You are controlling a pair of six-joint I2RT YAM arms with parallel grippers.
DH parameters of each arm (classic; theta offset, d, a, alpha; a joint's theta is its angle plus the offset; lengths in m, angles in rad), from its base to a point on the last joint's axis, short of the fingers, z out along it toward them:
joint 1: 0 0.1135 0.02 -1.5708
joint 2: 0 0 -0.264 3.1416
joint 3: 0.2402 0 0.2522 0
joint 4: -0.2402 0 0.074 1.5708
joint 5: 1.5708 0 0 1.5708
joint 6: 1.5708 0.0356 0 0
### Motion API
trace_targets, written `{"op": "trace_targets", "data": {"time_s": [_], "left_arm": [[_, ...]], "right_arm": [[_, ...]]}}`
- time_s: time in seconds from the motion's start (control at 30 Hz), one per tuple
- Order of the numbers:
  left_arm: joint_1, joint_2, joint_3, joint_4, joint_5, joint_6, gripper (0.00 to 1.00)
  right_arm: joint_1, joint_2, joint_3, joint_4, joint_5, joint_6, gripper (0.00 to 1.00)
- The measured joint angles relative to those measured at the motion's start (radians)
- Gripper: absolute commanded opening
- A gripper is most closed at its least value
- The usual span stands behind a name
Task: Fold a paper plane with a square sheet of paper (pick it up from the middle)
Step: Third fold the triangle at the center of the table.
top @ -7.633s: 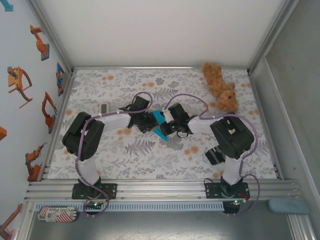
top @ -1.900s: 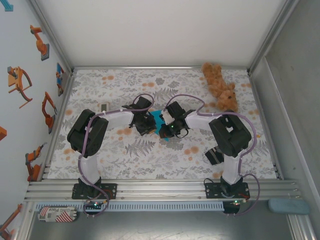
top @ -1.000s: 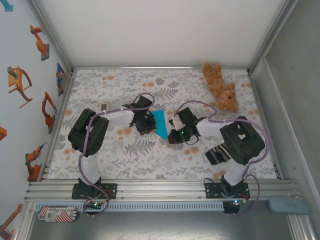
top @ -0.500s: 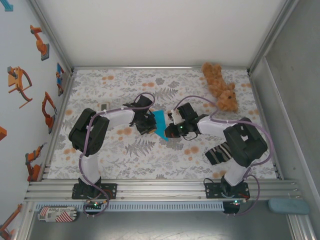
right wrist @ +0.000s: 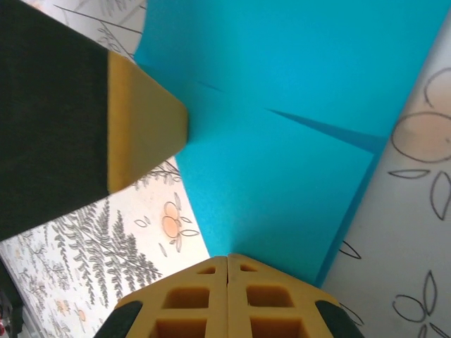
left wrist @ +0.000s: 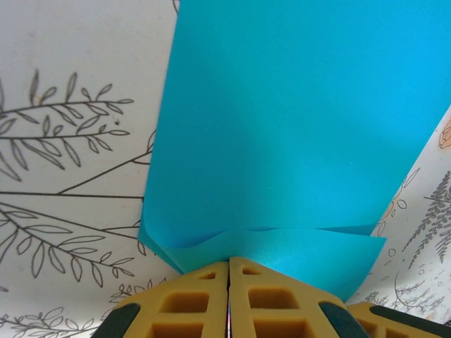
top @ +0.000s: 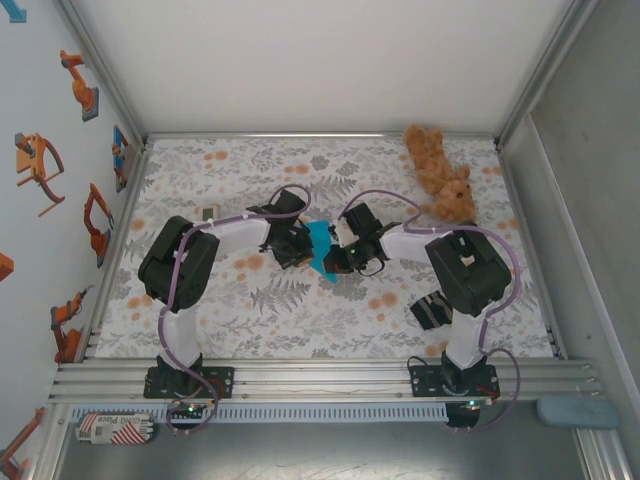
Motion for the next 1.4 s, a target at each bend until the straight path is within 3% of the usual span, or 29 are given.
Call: {"op": "trace_targets", "data": {"time_s": [0.3,0.73,1.4], "left_arm": [[-0.001,-0.023,-0.007,0.066,-0.003,0.041,0.13],[-0.067,-0.090,-0.109,0.225,0.008,0.046,0.06],[-0.053,-0.072,-0.186,0.304,0.004,0.055,0.05]], "right_arm": [[0.000,0.009,0.010,-0.019,0.018,-0.006,0.00],[0.000,0.009,0.012,-0.023,0.019,-0.005,0.00],[0.000,0.014,0.023,-0.039,0.021,-0.005,0.00]]}}
